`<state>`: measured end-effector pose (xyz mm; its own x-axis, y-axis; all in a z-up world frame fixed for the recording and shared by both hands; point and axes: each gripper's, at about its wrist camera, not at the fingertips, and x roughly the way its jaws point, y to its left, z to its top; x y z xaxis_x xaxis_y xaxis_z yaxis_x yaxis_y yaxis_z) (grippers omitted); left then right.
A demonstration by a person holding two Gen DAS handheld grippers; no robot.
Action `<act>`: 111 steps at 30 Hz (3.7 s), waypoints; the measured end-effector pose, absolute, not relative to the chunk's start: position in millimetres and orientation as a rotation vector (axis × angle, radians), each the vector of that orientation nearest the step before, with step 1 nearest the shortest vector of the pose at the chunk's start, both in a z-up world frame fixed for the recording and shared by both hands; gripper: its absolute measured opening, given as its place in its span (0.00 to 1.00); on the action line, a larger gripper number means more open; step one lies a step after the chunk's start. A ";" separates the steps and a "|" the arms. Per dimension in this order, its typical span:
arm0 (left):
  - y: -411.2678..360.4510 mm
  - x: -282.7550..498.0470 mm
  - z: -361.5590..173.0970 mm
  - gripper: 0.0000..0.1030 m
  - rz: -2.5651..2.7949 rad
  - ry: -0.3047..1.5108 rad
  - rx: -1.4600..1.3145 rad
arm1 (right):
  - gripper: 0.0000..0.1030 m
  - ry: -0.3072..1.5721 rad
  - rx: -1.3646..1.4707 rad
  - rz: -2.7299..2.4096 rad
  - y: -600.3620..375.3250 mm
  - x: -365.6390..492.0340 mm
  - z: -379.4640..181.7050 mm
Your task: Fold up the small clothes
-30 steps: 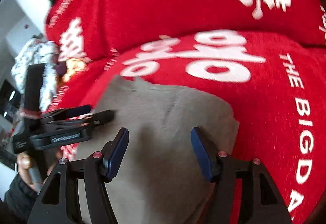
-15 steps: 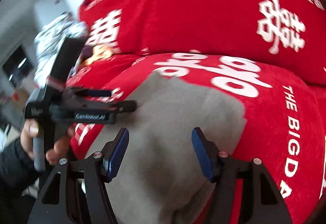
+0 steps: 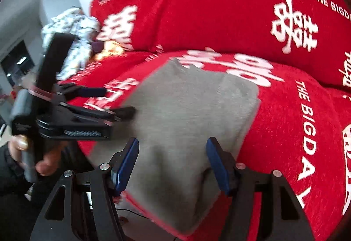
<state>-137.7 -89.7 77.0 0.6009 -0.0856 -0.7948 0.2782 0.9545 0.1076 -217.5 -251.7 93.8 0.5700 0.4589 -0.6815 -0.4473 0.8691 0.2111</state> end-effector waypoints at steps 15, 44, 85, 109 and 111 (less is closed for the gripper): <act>-87.8 -174.9 81.7 0.82 -0.131 0.839 0.182 | 0.76 0.831 -0.041 0.327 -236.3 -247.3 77.5; -81.4 -229.2 96.4 0.82 -0.055 0.689 0.143 | 0.77 0.858 -0.024 0.069 -227.3 -263.5 90.2; -68.3 -241.0 108.7 0.82 -0.067 0.662 0.107 | 0.77 0.825 -0.077 0.068 -214.1 -274.6 105.6; -68.1 -240.1 108.8 0.82 -0.075 0.666 0.106 | 0.77 0.827 -0.078 0.073 -214.2 -274.6 104.8; -67.8 -239.5 108.6 0.82 -0.072 0.670 0.099 | 0.77 0.828 -0.078 0.072 -214.1 -274.7 104.8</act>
